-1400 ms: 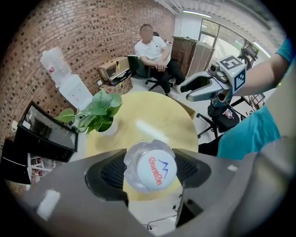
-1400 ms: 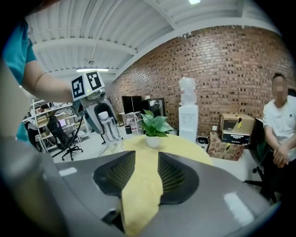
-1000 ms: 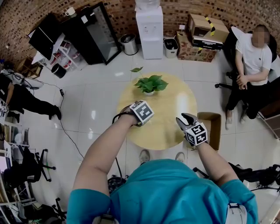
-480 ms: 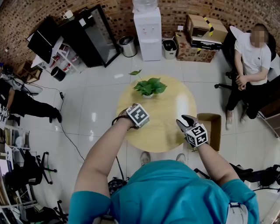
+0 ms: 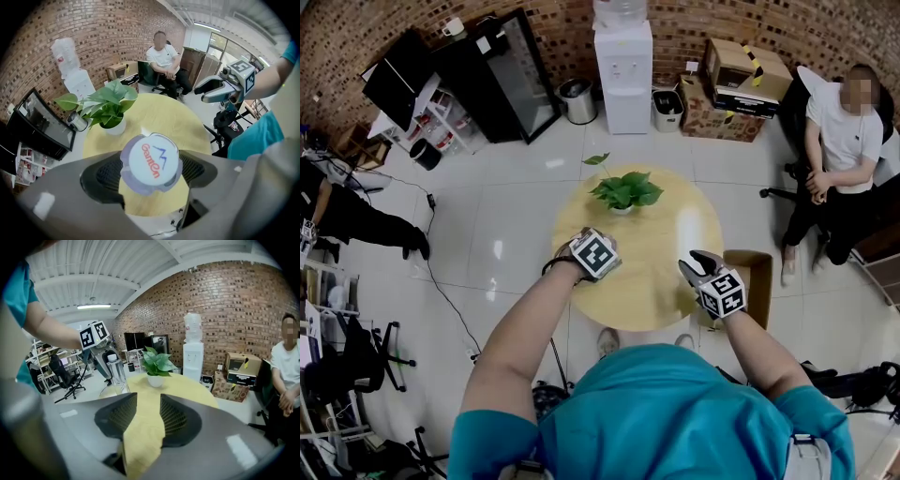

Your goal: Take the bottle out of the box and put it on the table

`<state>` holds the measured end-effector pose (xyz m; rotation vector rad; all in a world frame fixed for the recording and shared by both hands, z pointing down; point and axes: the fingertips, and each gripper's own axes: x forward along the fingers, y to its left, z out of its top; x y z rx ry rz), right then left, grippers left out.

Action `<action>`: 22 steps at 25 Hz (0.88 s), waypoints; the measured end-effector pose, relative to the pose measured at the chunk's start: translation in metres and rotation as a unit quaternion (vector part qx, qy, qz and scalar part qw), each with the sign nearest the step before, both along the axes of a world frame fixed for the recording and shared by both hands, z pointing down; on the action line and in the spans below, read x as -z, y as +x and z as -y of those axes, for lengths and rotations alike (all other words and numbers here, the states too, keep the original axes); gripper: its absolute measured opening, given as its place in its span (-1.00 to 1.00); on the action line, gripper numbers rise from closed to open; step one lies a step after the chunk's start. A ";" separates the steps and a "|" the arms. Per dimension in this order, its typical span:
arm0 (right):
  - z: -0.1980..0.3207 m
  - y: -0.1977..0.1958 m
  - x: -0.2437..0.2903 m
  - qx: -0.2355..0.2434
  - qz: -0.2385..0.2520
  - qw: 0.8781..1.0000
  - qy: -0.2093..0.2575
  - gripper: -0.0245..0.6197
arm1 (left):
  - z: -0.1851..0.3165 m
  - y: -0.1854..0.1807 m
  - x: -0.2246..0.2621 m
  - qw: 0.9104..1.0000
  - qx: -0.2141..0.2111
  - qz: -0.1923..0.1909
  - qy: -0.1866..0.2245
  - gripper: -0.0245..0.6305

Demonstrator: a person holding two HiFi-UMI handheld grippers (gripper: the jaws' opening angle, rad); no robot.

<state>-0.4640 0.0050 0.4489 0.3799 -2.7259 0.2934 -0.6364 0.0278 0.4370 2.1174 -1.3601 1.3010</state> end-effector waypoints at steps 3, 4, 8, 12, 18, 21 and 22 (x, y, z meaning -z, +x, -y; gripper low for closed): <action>0.006 0.002 -0.003 0.000 0.002 1.000 0.001 -0.45 | -0.002 -0.005 0.004 1.000 0.021 -0.010 0.014 0.36; 0.006 0.002 -0.002 0.000 0.002 1.000 0.002 -0.45 | -0.008 -0.007 0.005 0.999 0.029 -0.024 0.012 0.39; -0.024 -0.008 0.019 -0.009 -0.002 1.000 0.008 -0.45 | -0.076 -0.012 0.004 0.990 0.051 -0.126 -0.026 0.39; -0.056 -0.010 0.033 -0.026 0.002 1.000 0.017 -0.45 | -0.126 -0.024 0.013 0.986 0.057 -0.159 0.015 0.38; -0.134 -0.018 0.077 -0.039 0.025 0.999 0.026 -0.46 | -0.220 -0.040 0.056 0.974 0.029 -0.199 0.104 0.07; -0.160 -0.005 0.085 -0.032 0.040 0.998 0.027 -0.47 | -0.256 -0.028 0.071 0.963 0.026 -0.224 0.147 -0.16; -0.168 0.006 0.084 -0.027 0.043 0.998 0.028 -0.47 | -0.267 -0.017 0.071 0.959 0.030 -0.232 0.160 -0.25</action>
